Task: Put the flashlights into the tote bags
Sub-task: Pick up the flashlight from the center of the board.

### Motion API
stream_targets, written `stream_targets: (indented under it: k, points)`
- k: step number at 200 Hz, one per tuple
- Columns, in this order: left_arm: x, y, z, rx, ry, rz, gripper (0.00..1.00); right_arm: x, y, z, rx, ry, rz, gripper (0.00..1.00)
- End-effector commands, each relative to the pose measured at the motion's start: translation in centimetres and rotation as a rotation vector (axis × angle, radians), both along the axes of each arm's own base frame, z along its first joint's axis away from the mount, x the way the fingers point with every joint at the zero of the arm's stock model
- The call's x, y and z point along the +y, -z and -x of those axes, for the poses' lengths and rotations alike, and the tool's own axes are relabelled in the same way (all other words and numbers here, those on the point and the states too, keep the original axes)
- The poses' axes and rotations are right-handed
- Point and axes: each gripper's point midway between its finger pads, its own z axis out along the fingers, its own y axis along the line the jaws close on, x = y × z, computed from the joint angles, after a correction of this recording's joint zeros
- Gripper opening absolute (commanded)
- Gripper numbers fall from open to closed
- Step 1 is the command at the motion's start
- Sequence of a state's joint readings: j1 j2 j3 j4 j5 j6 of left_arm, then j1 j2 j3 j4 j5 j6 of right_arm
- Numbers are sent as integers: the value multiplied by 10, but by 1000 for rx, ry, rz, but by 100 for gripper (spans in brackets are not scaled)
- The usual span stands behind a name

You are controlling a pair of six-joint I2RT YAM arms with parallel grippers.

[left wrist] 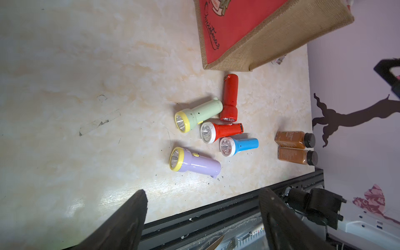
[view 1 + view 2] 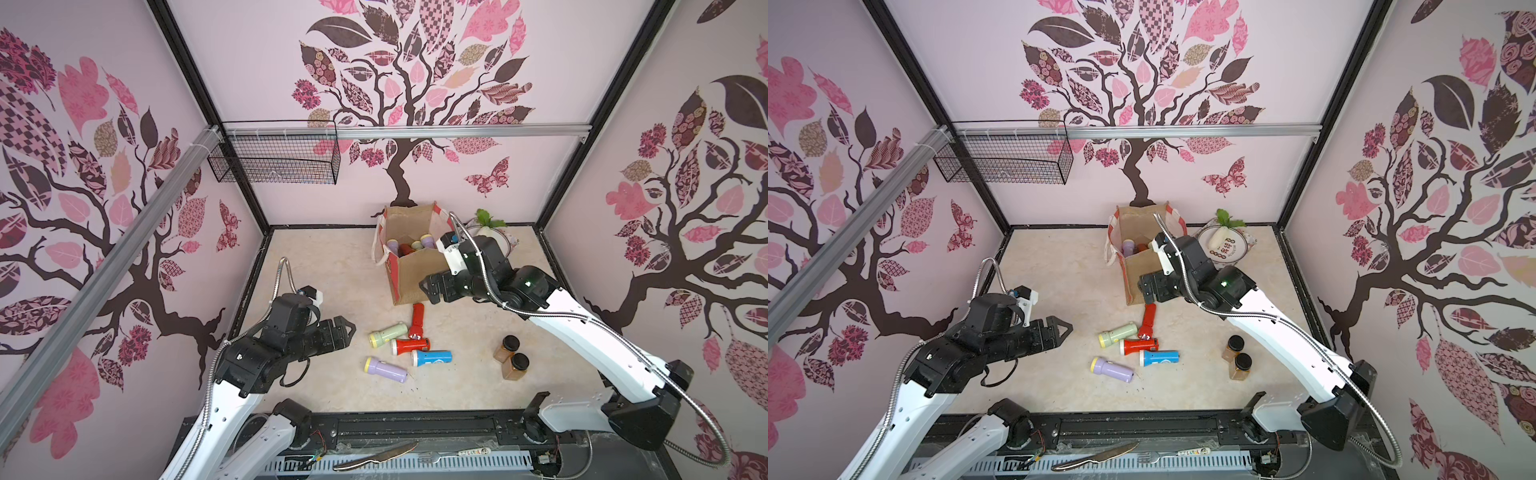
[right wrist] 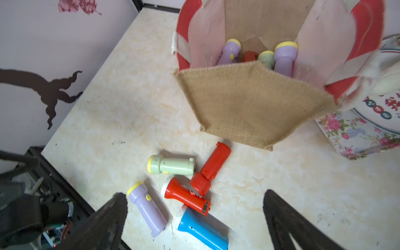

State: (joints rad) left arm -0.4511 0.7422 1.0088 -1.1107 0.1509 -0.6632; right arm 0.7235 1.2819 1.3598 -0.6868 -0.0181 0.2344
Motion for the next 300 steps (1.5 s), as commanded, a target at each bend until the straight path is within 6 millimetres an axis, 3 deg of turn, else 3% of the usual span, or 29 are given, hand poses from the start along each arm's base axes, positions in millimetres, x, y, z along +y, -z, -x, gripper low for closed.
stream_targets:
  k: [1,58,118,152,217,245,300]
  points:
    - [15,13,7,74,-100,-33,82,2,-26,23,-96,-115,-94,100]
    - [13,35,23,152,-178,-23,84,-9,14,58,-35,-174,-130,100]
    - [-3,68,41,214,-188,-20,84,-23,36,74,-45,-205,-94,100]
    - [-20,83,40,240,-175,-5,84,-26,49,81,-17,-208,-98,100]
    - [-63,111,24,285,-158,7,84,-33,55,81,-31,-171,-100,100]
    - [-72,131,23,329,-198,15,84,-39,58,83,-41,-158,-85,100]
    - [-90,150,24,383,-198,10,81,-45,61,84,-48,-139,-89,100]
